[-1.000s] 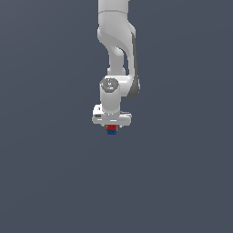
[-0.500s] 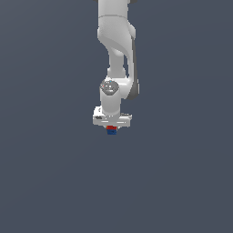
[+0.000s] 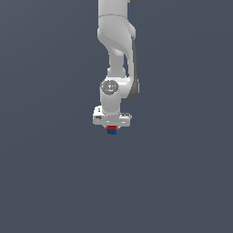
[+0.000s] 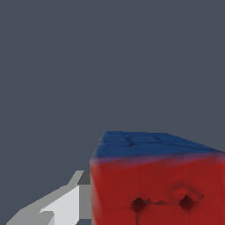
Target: Pick up the object and move it to a goal position.
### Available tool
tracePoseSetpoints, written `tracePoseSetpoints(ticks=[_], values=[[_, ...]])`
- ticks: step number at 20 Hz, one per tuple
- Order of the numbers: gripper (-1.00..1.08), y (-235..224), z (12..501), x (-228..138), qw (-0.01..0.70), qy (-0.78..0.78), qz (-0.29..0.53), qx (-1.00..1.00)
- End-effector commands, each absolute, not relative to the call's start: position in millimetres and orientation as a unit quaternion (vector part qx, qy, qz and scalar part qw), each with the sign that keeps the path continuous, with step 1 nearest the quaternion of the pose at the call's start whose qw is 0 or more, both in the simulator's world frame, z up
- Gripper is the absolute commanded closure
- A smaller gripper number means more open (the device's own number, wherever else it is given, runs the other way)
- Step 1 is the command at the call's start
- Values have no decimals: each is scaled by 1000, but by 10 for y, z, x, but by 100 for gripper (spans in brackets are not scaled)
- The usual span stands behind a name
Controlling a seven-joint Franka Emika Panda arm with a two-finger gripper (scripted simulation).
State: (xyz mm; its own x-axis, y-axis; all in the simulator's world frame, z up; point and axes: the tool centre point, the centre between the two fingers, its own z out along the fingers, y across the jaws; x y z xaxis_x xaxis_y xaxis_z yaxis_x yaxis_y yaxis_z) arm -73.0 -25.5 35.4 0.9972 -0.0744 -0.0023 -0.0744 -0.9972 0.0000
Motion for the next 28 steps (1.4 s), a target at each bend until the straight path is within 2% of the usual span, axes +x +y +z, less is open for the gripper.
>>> tracePoseSetpoints(ticks=[1, 13, 28], values=[[108, -264, 402, -728, 0, 37, 0, -999], [108, -396, 1049, -819, 0, 37, 0, -999], [108, -710, 2611, -1020, 1, 38, 0, -999]])
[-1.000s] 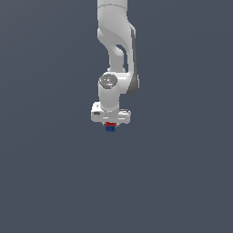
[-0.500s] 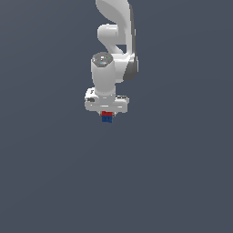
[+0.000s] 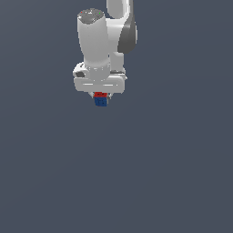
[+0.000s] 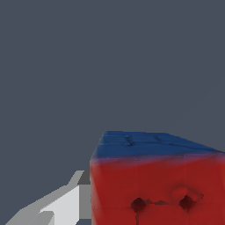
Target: Pick up the object and move it to a goal position.
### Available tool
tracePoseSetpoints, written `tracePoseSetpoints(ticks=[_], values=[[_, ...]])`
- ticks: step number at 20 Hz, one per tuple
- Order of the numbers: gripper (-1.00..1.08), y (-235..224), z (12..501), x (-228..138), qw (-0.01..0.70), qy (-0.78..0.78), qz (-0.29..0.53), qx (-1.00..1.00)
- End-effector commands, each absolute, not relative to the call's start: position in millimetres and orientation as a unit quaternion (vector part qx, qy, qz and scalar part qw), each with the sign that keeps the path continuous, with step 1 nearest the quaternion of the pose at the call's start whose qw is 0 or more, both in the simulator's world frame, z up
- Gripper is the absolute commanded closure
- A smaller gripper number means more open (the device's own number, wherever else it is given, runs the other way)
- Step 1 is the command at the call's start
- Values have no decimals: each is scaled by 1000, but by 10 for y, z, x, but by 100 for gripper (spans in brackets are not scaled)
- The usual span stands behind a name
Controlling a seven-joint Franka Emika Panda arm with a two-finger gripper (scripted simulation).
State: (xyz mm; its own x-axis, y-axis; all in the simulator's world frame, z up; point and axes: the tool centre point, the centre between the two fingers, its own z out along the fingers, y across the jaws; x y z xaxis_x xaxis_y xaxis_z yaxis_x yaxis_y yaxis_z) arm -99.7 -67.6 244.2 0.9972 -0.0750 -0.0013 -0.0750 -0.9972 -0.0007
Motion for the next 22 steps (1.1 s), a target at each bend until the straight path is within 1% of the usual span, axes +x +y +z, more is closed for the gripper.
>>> tracePoseSetpoints(ticks=[1, 14, 22], values=[[108, -731, 2715, -1032, 1, 38, 0, -999], [108, -999, 4028, -1166, 1, 38, 0, -999], [108, -1111, 4568, -1197, 0, 38, 0, -999]])
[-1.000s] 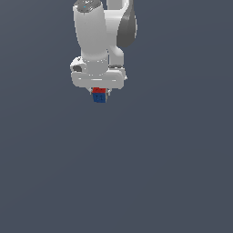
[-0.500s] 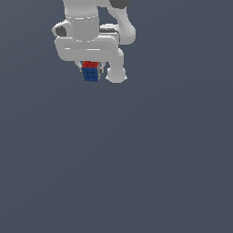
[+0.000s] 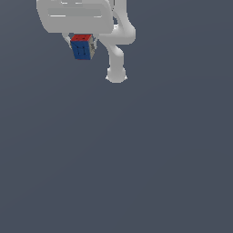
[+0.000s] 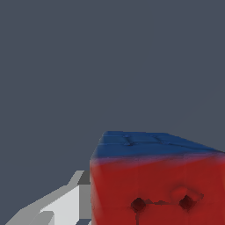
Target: Pick up the object and move it to a goal position.
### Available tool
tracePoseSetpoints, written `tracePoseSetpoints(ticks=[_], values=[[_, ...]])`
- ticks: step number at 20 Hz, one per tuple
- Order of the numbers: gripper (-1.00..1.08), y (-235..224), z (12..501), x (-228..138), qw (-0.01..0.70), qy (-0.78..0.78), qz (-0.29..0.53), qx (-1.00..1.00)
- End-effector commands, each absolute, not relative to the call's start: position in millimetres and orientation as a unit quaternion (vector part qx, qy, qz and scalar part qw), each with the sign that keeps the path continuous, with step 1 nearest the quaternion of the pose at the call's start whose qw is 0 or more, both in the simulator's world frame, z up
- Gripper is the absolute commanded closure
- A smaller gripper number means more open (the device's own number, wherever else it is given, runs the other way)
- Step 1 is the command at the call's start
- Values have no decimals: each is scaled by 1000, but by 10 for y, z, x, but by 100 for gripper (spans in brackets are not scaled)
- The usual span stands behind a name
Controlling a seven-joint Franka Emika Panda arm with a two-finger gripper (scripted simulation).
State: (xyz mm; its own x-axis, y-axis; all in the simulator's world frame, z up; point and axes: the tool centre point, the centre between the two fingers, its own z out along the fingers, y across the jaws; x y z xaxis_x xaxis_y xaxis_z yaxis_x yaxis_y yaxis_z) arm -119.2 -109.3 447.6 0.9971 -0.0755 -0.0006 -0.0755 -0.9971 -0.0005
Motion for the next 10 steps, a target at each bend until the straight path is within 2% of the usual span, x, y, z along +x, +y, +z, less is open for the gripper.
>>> tracePoseSetpoints(ticks=[1, 10], values=[[108, -1121, 4612, -1198, 0, 38, 0, -999], [108, -1156, 4783, -1193, 0, 37, 0, -999]])
